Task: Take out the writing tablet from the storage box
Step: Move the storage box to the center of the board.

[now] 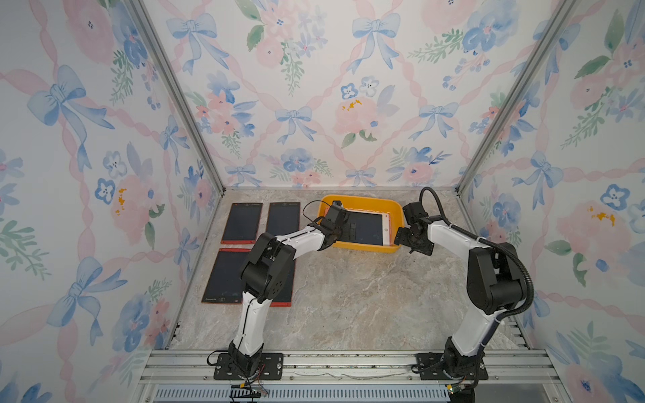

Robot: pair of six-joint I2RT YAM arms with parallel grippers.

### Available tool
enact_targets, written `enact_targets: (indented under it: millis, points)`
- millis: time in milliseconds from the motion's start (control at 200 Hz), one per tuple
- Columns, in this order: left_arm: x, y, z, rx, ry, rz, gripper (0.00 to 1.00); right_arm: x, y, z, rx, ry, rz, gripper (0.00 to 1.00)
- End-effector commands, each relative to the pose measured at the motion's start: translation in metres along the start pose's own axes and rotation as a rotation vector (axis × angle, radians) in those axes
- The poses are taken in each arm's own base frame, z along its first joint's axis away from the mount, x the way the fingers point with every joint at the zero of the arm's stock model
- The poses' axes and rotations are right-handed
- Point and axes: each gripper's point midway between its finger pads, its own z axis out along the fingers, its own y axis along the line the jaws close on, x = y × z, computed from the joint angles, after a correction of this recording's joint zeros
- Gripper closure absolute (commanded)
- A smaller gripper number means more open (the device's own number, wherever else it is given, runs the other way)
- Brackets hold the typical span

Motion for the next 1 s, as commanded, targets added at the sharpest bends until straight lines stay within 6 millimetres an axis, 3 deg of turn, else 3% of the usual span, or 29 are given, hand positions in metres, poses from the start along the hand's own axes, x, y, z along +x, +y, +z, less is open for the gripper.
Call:
enact_targets:
  millis: [0, 165, 285, 380, 780, 990]
  points:
    - [0.024, -0.008, 0.004, -0.023, 0.056, -0.023, 0.02, 0.011, -0.039, 0.000, 0.106, 0.040, 0.017, 0.07]
    - [0.023, -0.028, -0.001, -0.050, 0.046, 0.007, 0.02, 0.012, -0.071, -0.010, 0.166, 0.024, 0.038, 0.07]
    - [0.023, -0.027, 0.005, -0.121, 0.052, 0.029, 0.02, 0.012, -0.085, -0.014, 0.163, 0.016, 0.067, 0.07]
    - [0.023, -0.021, 0.013, -0.182, 0.068, 0.042, 0.02, 0.014, -0.086, -0.016, 0.142, 0.013, 0.067, 0.07]
    - [0.001, 0.002, 0.029, -0.431, 0.062, 0.140, 0.02, 0.013, -0.053, -0.004, -0.034, 0.014, 0.059, 0.11]
    - [0.004, 0.000, 0.043, -0.379, 0.106, 0.100, 0.02, 0.010, -0.026, 0.003, -0.127, 0.030, 0.045, 0.13]
